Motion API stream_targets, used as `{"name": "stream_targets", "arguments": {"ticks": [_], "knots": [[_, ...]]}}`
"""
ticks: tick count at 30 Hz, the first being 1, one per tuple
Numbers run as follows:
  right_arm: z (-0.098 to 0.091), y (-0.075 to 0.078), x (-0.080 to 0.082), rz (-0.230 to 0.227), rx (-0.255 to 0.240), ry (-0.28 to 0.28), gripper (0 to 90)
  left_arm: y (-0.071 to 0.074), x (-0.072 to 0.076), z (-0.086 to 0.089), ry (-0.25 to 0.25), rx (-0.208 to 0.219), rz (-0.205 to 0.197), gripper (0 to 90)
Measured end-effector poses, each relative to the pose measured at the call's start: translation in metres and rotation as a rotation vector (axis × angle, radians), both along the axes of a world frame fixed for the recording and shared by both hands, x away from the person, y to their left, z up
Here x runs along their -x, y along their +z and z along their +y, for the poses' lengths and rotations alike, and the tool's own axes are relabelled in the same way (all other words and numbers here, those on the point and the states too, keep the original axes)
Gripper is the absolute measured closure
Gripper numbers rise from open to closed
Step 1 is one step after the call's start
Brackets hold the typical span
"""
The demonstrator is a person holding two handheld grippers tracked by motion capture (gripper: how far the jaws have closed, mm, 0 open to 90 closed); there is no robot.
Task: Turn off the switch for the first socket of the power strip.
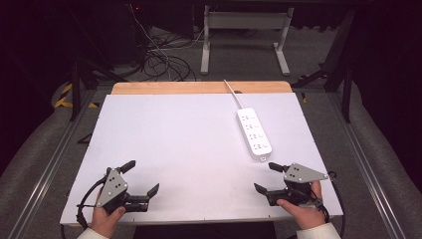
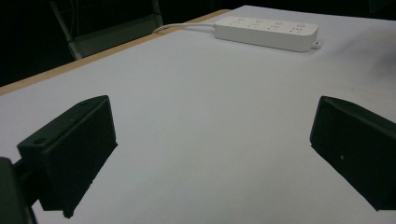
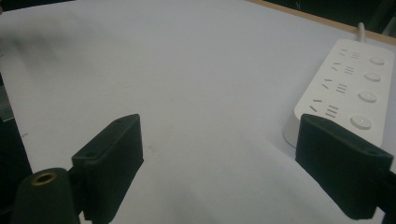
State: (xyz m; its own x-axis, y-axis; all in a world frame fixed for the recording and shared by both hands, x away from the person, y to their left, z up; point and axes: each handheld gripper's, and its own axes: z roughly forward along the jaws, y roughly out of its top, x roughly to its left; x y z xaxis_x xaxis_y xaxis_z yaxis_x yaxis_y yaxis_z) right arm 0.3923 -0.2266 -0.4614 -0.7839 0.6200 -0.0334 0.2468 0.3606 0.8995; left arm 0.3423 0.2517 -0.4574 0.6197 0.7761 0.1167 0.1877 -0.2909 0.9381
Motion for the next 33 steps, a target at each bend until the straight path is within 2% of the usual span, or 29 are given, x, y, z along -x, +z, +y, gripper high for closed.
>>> {"name": "stream_targets", "arguments": {"ticks": [14,17,25,27,29,32,33], "knots": [[0.001,0.003,0.000,-0.006,0.017,0.004,17.2,0.001,0.001,0.000,0.007,-0.037,-0.030,0.6],[0.002,0.003,-0.001,0.004,0.017,0.010,17.7,0.001,0.002,-0.001,0.011,-0.046,-0.031,0.6],[0.003,0.005,-0.001,0.012,0.012,0.011,17.8,0.001,0.002,-0.001,0.006,-0.025,-0.015,0.7],[0.003,0.007,-0.002,0.015,0.010,0.015,17.8,0.002,0.001,0.000,0.006,-0.039,-0.020,0.8],[0.005,0.010,-0.004,0.030,0.013,0.020,17.8,0.002,0.001,0.000,0.009,-0.042,-0.022,0.8],[0.008,0.016,-0.007,0.025,0.022,0.023,18.2,0.002,0.002,0.000,0.012,-0.044,-0.023,0.8],[0.009,0.018,-0.009,0.024,0.026,0.024,18.3,0.001,0.002,-0.001,0.013,-0.033,-0.021,0.8]]}}
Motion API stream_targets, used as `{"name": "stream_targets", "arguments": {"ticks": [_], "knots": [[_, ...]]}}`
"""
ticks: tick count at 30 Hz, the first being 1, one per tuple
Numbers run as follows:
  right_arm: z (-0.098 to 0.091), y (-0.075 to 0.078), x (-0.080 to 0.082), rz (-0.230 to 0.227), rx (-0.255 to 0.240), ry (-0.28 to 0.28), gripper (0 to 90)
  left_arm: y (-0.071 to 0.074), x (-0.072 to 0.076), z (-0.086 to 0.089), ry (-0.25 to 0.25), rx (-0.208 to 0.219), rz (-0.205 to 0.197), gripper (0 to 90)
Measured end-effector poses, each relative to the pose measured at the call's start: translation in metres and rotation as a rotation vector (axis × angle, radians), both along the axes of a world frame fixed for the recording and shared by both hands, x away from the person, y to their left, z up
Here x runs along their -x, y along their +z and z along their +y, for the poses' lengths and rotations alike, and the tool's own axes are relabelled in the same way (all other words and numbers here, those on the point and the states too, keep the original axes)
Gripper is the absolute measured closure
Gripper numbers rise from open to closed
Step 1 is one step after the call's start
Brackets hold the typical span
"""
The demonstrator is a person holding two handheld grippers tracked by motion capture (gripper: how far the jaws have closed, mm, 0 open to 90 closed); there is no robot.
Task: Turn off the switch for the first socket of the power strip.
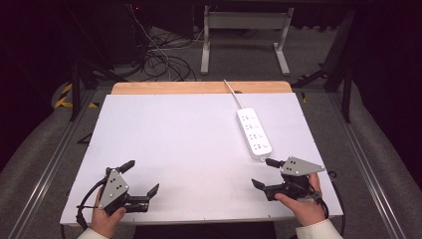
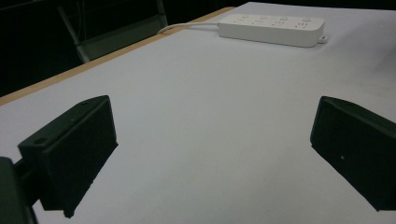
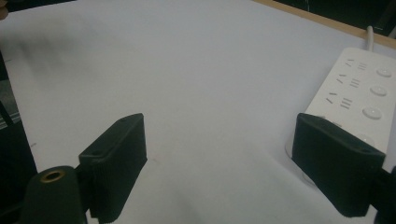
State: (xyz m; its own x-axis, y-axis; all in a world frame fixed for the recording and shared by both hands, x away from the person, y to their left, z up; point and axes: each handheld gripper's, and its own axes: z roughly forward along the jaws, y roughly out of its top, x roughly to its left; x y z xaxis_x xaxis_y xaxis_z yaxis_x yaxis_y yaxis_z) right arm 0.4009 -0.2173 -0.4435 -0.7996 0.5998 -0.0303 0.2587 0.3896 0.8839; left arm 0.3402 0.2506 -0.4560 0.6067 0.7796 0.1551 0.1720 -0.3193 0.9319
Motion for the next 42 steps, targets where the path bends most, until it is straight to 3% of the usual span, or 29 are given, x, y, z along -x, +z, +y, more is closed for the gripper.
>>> {"name": "stream_targets", "arguments": {"ticks": [16,24,29,33,42], "knots": [[0.009,0.021,-0.018,-0.018,0.013,0.002,18.4,0.000,0.000,0.000,0.000,-0.011,-0.005,0.8],[0.008,0.023,-0.021,-0.012,0.008,0.000,19.7,0.000,0.000,0.000,-0.002,-0.012,-0.001,0.8],[0.009,0.033,-0.026,-0.008,0.021,-0.016,30.0,-0.001,0.000,0.000,-0.001,-0.005,0.003,0.8],[0.009,0.038,-0.032,0.021,0.040,0.012,48.4,-0.001,0.000,0.000,0.000,-0.005,0.003,0.8],[0.010,0.050,-0.048,0.058,0.051,0.015,67.8,-0.001,-0.001,0.000,0.001,-0.006,0.004,0.8]]}}
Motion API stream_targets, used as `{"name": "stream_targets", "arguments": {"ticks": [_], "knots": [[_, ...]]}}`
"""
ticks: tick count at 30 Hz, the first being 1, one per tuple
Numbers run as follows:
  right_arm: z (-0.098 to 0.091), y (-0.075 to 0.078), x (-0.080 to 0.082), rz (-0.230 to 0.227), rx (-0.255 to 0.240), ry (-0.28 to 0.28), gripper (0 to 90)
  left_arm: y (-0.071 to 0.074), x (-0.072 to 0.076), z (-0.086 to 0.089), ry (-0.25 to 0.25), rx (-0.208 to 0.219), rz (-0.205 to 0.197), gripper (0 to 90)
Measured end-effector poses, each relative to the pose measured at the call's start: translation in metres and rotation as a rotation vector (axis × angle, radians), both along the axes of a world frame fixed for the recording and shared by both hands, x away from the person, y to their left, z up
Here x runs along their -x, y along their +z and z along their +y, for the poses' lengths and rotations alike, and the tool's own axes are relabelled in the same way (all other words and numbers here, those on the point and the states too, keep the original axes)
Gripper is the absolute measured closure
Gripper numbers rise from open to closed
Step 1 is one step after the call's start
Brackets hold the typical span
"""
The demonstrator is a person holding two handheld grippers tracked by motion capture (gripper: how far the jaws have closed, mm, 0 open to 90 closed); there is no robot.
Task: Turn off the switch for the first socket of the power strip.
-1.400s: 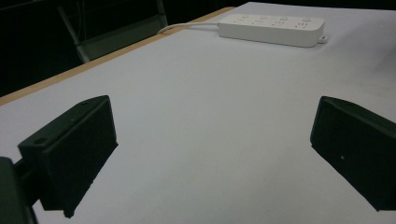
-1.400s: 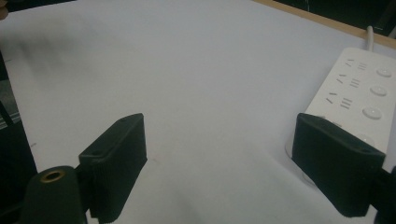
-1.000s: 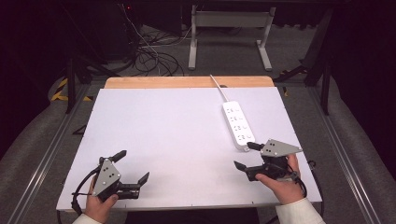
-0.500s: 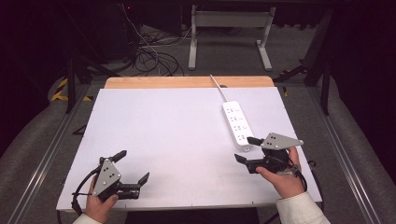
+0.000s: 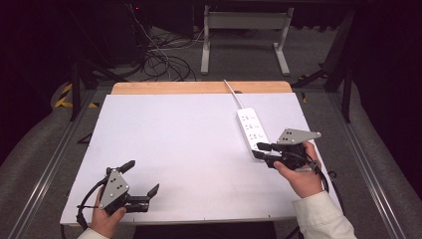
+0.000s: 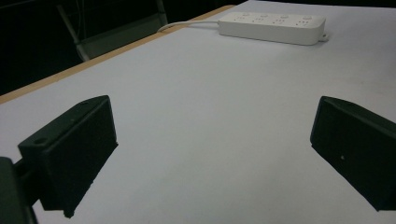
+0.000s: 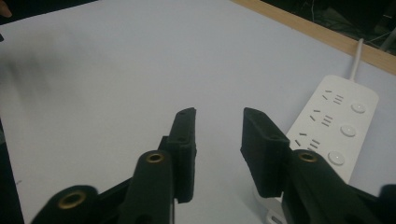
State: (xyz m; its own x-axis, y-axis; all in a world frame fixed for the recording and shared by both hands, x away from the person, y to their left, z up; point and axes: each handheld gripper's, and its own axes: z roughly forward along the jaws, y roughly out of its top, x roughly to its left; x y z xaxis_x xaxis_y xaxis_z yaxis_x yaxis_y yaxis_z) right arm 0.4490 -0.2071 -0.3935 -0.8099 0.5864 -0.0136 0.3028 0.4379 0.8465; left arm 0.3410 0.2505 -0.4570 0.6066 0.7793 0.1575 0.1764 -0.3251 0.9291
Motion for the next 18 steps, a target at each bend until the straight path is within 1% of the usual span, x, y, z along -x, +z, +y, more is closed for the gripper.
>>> {"name": "stream_targets", "arguments": {"ticks": [5,8,12,15,18], "knots": [[0.003,0.007,-0.010,0.015,0.021,-0.009,73.2,0.000,0.000,0.000,0.000,-0.001,0.000,0.8],[0.005,0.011,-0.016,0.029,0.023,-0.015,76.1,0.000,0.000,0.000,0.000,-0.001,0.000,0.8],[0.006,0.015,-0.025,0.042,0.030,-0.039,78.8,0.000,0.000,0.000,-0.003,-0.002,0.000,0.8],[0.007,0.017,-0.032,0.001,0.043,-0.054,80.1,0.000,0.000,0.000,-0.005,-0.005,-0.002,0.8],[0.007,0.018,-0.040,-0.010,0.037,-0.059,81.0,0.000,0.000,0.000,-0.004,-0.003,-0.001,0.8]]}}
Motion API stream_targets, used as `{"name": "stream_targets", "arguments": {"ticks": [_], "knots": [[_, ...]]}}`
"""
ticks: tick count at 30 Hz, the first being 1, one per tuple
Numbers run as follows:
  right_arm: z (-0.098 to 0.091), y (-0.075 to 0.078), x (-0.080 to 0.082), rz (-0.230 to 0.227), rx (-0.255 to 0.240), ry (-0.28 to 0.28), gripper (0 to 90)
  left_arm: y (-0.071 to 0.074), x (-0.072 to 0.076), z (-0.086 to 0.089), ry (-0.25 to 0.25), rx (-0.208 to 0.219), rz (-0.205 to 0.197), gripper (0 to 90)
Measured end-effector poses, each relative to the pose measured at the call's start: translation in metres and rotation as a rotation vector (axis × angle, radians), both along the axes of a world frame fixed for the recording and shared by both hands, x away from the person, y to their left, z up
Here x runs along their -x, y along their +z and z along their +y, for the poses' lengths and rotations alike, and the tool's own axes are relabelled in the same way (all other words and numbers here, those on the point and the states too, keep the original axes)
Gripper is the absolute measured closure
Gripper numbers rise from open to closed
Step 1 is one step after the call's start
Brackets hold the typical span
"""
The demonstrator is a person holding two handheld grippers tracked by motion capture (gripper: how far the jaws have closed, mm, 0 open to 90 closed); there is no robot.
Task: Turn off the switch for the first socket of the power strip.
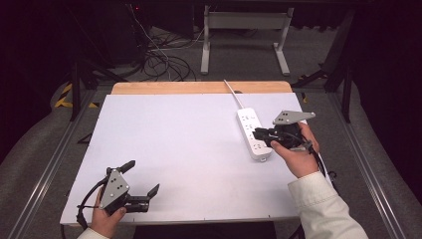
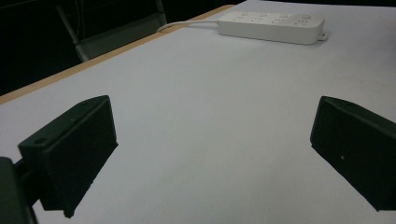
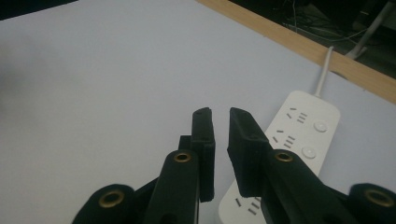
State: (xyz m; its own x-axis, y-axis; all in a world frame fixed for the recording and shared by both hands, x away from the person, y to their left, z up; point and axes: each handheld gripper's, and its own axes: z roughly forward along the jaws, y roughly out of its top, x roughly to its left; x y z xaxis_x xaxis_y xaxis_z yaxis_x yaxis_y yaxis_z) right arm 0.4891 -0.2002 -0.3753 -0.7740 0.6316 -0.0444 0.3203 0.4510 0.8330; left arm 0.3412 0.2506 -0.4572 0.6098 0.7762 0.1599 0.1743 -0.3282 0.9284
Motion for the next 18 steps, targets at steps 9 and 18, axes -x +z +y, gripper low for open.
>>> {"name": "stream_targets", "arguments": {"ticks": [9,18], "knots": [[-0.002,-0.001,-0.027,0.031,0.034,-0.053,90.0,0.000,0.000,0.000,-0.002,-0.003,0.001,0.8],[-0.003,-0.011,-0.054,0.078,0.033,-0.094,90.0,0.000,-0.001,0.001,-0.004,-0.013,-0.006,0.8]]}}
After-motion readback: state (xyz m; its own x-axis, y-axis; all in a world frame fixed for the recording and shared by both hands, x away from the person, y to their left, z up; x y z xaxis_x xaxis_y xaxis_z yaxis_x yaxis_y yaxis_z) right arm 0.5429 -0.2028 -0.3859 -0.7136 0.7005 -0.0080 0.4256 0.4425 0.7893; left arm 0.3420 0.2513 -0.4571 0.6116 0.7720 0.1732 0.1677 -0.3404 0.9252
